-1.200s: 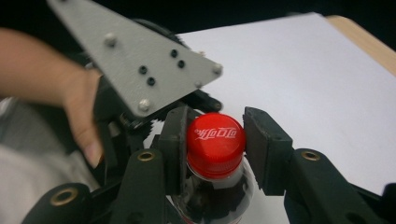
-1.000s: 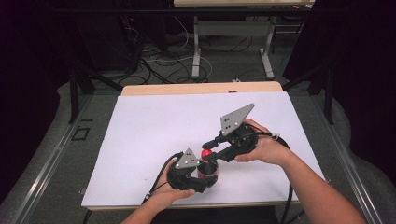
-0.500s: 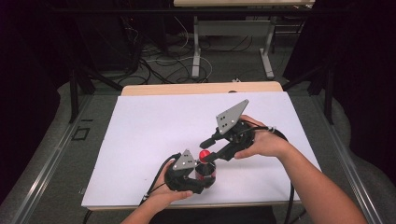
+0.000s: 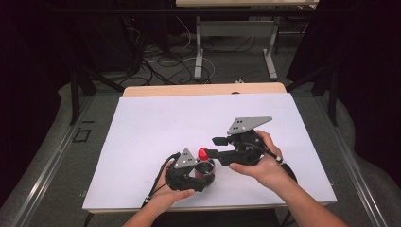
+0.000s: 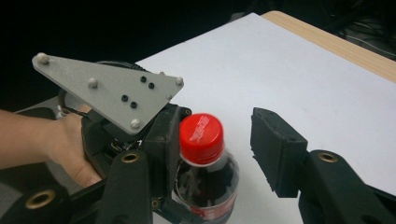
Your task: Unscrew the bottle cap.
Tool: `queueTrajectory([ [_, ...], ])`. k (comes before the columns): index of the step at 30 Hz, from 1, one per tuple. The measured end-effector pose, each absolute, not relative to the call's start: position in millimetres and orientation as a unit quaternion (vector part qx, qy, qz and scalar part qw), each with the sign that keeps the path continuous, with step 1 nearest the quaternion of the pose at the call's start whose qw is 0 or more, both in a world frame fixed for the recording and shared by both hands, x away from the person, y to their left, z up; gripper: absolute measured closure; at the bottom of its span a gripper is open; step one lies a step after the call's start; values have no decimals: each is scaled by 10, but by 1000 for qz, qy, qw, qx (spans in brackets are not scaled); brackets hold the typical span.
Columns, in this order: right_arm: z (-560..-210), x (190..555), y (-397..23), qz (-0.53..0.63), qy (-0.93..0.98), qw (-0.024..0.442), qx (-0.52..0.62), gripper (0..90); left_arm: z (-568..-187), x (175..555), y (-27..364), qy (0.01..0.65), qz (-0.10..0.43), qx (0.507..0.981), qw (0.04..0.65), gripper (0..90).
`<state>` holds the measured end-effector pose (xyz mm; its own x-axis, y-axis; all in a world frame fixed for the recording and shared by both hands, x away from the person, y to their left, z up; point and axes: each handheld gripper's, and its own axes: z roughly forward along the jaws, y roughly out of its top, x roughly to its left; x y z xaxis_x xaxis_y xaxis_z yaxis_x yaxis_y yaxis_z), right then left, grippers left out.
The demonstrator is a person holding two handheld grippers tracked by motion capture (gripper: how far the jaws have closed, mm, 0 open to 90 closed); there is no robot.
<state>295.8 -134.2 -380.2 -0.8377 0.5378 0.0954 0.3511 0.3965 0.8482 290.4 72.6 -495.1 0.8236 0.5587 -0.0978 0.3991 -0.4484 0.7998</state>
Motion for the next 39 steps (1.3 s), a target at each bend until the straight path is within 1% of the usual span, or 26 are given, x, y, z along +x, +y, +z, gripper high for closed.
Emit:
queueTrajectory([
  [6,-3890,2880,-1234,486,813,115,297,522,-4949,2900,694,290,107,844,438,294],
  [10,-3947,2853,-1176,484,810,118,310,558,-4941,2872,661,293,116,847,428,294],
  [12,-3960,2848,-1164,480,811,123,313,568,-4925,2864,657,288,109,851,425,294],
  [14,-3989,2839,-1134,472,809,130,325,600,-4930,2847,628,292,116,846,431,294],
  [18,-3992,2833,-1118,475,801,127,342,602,-4932,2840,626,298,120,843,432,294],
  [24,-3995,2832,-1103,472,803,128,340,601,-4934,2846,635,294,126,845,428,294],
  [26,-4000,2843,-1105,472,806,134,331,598,-4932,2845,634,293,126,845,429,294],
  [34,-3987,2871,-1113,464,817,128,317,611,-4945,2843,628,291,124,845,432,295],
  [39,-3956,2949,-1162,464,839,104,265,613,-4939,2844,639,285,115,845,439,295],
])
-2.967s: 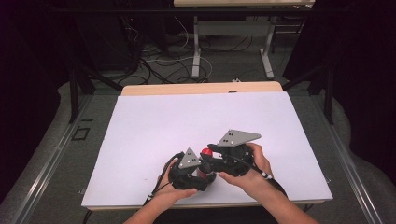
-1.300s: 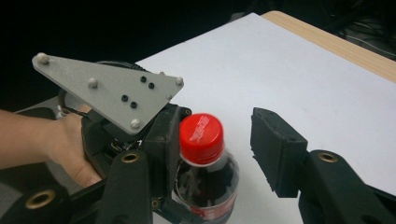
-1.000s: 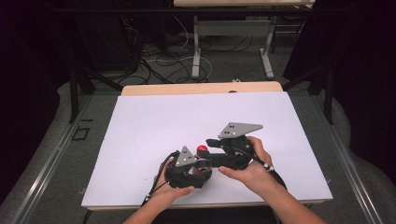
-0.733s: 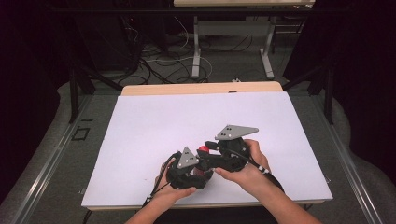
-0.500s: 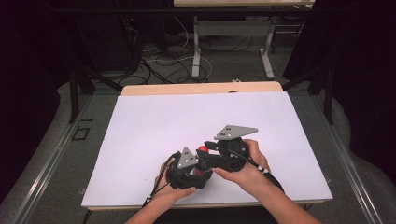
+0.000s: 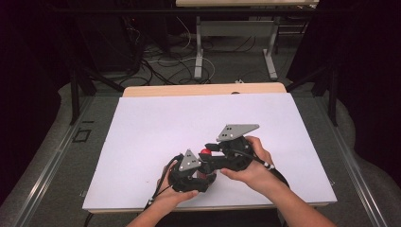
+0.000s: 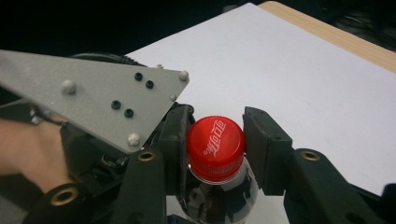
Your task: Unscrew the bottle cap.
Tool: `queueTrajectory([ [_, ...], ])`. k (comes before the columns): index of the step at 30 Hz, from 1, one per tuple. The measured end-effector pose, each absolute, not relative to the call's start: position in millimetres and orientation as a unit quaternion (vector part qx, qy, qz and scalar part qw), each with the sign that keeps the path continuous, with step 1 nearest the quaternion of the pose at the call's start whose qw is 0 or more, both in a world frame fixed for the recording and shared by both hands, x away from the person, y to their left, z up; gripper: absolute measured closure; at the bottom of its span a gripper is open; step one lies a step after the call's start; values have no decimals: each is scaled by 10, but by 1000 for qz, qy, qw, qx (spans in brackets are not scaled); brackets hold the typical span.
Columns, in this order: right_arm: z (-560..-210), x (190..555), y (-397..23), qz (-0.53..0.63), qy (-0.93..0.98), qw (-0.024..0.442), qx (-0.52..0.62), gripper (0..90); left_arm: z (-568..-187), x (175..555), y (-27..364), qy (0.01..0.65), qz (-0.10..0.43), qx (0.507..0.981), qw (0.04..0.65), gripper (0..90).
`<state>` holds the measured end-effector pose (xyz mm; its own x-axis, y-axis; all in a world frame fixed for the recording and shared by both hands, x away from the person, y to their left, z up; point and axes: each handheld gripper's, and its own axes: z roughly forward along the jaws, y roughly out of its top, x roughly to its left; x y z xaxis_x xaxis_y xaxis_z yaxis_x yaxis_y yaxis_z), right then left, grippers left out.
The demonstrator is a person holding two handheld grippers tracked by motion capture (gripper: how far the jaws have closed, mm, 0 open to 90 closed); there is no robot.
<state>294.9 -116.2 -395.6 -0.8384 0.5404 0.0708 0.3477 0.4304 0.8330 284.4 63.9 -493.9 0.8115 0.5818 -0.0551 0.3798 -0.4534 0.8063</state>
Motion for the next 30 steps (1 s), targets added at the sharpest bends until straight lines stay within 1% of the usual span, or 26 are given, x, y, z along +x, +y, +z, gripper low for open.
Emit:
queueTrajectory([
  [3,-3932,3027,-1199,468,853,81,217,613,-4906,2840,663,271,106,851,438,295],
  [7,-3891,3144,-1262,473,872,51,113,612,-4889,2829,654,252,115,850,448,295],
  [10,-3858,3230,-1305,468,882,26,51,612,-4875,2802,641,241,105,854,448,295],
  [14,-3832,3352,-1347,465,885,-14,-7,612,-4863,2791,631,223,100,860,448,295],
  [15,-3832,3352,-1347,465,885,-14,-7,612,-4863,2791,631,223,100,860,448,295],
  [17,-3832,3439,-1377,463,882,-34,-75,610,-4863,2781,622,213,98,864,446,295],
  [19,-3835,3468,-1379,459,881,-39,-109,609,-4877,2777,606,211,96,864,447,294],
  [23,-3833,3477,-1360,454,882,-38,-116,605,-4885,2771,603,216,92,864,446,294],
  [24,-3829,3458,-1353,458,885,-51,-68,540,-4881,2790,613,218,94,862,447,295],
  [25,-3821,3440,-1353,461,885,-51,-51,510,-4883,2796,618,221,96,861,447,294],
  [27,-3779,3377,-1348,470,882,-33,-1,424,-4885,2805,631,231,95,859,447,294],
  [29,-3714,3288,-1348,486,872,-21,60,420,-4890,2812,636,239,98,856,448,294],
  [30,-3689,3233,-1348,497,863,-4,89,426,-4887,2820,640,239,99,856,447,294],
])
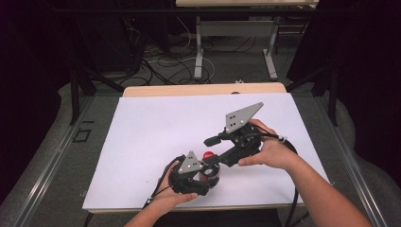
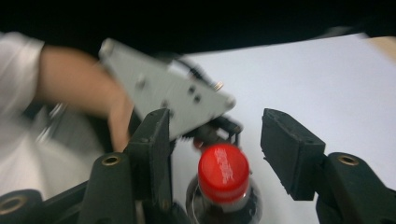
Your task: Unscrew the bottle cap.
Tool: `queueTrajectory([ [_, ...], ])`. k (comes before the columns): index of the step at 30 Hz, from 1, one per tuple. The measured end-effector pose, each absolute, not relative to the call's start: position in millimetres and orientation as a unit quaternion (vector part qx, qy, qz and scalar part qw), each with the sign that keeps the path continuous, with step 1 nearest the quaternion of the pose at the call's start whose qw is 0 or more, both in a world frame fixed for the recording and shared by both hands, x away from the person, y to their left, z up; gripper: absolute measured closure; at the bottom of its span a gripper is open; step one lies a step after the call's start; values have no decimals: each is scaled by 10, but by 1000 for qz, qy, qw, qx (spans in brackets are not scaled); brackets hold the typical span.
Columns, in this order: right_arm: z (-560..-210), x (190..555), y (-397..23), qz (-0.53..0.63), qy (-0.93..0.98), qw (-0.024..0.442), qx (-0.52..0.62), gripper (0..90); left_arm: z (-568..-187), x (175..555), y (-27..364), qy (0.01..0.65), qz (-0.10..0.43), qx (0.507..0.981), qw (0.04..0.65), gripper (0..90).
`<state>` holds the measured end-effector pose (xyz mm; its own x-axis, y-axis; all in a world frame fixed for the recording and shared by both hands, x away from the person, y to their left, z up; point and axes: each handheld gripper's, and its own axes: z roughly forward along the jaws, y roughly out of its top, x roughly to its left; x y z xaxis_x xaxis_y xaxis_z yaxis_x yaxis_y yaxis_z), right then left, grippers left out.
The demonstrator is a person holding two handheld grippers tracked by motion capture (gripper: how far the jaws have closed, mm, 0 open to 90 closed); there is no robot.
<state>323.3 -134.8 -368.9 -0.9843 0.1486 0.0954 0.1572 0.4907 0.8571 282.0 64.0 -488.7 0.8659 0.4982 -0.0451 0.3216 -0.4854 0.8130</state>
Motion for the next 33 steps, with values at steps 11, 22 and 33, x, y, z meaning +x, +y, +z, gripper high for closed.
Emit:
queueTrajectory([
  [11,-3755,2815,-1215,-461,-834,-119,-278,513,-4896,2818,635,255,103,850,449,294],
  [22,-3873,2793,-1103,-443,-833,-122,-308,600,-4895,2820,637,259,107,847,451,294],
  [33,-3881,3097,-1251,-453,-872,-51,-179,611,-4888,2828,652,254,104,853,444,294],
])
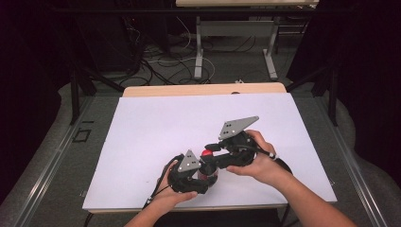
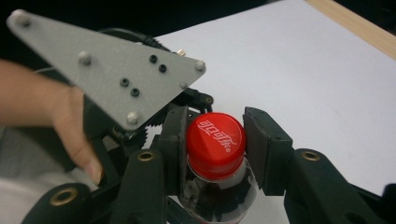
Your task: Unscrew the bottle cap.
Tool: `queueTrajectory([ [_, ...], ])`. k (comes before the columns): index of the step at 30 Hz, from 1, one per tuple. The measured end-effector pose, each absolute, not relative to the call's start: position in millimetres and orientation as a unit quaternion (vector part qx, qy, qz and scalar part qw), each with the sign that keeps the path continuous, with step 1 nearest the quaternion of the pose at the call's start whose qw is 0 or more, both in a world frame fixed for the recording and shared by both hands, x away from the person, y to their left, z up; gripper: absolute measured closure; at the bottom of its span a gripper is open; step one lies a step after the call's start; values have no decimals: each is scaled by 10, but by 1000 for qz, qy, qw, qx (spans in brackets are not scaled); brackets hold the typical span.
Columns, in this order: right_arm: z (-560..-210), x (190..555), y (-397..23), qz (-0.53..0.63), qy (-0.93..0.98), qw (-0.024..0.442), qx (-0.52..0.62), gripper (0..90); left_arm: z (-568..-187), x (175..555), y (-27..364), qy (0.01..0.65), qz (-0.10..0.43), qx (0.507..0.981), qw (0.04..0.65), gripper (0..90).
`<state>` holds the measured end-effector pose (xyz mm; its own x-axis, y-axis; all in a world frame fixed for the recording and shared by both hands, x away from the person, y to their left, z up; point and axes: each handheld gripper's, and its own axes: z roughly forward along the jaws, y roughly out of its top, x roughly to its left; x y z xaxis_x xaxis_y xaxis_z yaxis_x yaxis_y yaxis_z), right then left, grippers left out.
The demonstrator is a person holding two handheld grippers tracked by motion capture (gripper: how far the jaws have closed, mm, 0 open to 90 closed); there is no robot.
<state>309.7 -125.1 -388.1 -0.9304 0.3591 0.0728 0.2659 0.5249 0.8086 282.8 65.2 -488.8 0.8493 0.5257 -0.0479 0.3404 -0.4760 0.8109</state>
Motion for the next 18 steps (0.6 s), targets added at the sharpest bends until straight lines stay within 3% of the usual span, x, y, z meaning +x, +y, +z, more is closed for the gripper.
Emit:
queueTrajectory([
  [11,-3839,3447,-1313,440,897,-24,-36,610,-4898,2808,621,240,102,855,449,294],
  [18,-3836,3499,-1295,438,894,-27,-91,607,-4890,2811,628,235,97,859,445,294],
])
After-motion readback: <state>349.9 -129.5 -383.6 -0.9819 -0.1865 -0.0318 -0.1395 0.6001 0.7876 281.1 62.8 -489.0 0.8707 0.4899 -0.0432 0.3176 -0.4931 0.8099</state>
